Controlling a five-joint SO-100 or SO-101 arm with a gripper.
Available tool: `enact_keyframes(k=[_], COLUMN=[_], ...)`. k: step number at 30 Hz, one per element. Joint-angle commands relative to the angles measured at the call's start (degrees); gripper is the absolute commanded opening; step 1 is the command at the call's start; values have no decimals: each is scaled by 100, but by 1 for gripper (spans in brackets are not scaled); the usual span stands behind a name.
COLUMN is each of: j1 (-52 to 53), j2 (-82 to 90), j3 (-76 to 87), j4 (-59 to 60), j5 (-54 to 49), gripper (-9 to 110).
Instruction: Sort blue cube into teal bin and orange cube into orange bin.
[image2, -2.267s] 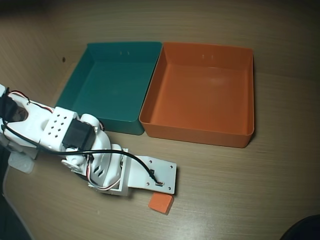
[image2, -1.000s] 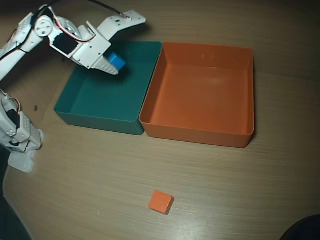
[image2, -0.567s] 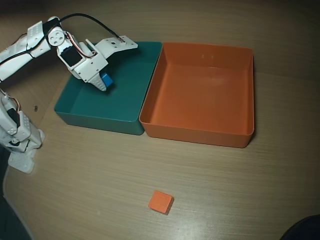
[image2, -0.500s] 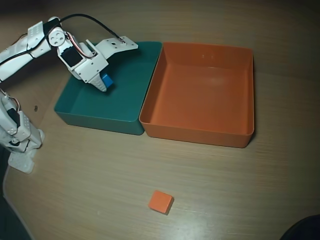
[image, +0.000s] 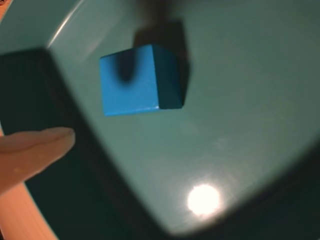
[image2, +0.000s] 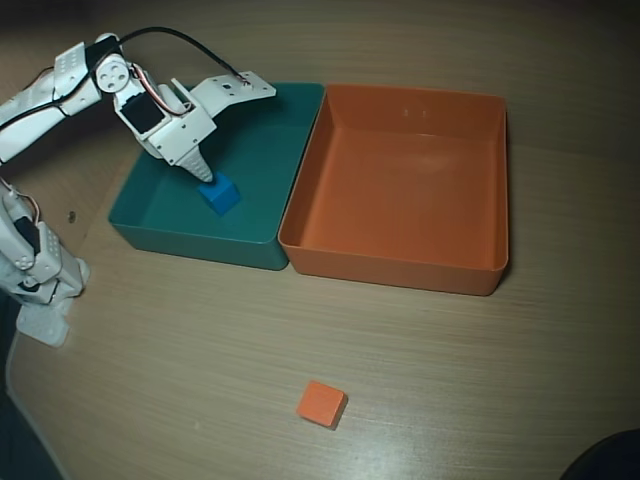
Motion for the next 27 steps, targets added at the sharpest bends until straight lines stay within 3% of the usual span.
enact_keyframes(k=[1, 10, 27], j1=[167, 1239, 4289], j2=[483, 633, -158], j3=[-141, -844, -2997], j4=[-79, -79, -79], j5=[0, 0, 0], gripper=[26, -8, -2])
